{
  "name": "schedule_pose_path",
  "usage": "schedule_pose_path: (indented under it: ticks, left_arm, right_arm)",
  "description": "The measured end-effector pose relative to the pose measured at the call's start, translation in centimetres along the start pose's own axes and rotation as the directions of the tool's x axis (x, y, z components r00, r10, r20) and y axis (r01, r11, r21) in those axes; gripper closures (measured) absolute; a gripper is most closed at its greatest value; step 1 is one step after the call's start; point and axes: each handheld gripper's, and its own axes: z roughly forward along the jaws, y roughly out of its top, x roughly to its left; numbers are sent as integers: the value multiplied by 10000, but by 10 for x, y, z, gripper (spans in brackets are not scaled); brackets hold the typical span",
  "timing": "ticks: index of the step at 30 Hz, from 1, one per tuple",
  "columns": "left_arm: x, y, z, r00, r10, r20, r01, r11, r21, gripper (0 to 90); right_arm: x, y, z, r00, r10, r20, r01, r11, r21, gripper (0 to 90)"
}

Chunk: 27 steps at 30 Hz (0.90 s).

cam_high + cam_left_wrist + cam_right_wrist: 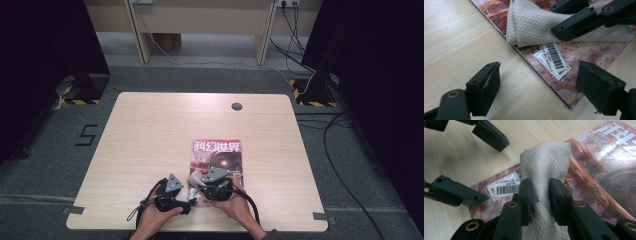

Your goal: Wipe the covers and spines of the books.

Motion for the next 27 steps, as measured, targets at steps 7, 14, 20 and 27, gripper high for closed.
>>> schedule_pose_path:
  ticks: [7, 14, 20, 27]
  left_arm:
    - [0, 0, 0, 10000, 41, 15, -41, 10000, 5, 190]
    - [0, 0, 0, 10000, 82, 44, -83, 9999, 60, 188]
    - [1, 0, 0, 10000, 63, 73, -63, 9999, 85, 185]
    - [0, 0, -1, 10000, 17, 91, -18, 10000, 40, 195]
  right_arm:
    - [-30, -13, -13, 9945, 744, 740, -748, 9972, 35, 737]
    - [-63, -27, -26, 9750, 1528, 1613, -1531, 9882, -110, 737]
    - [-65, -27, -27, 9760, 1377, 1686, -1395, 9902, -10, 737]
    - [-83, -31, -32, 9592, 1788, 2192, -1823, 9832, -44, 739]
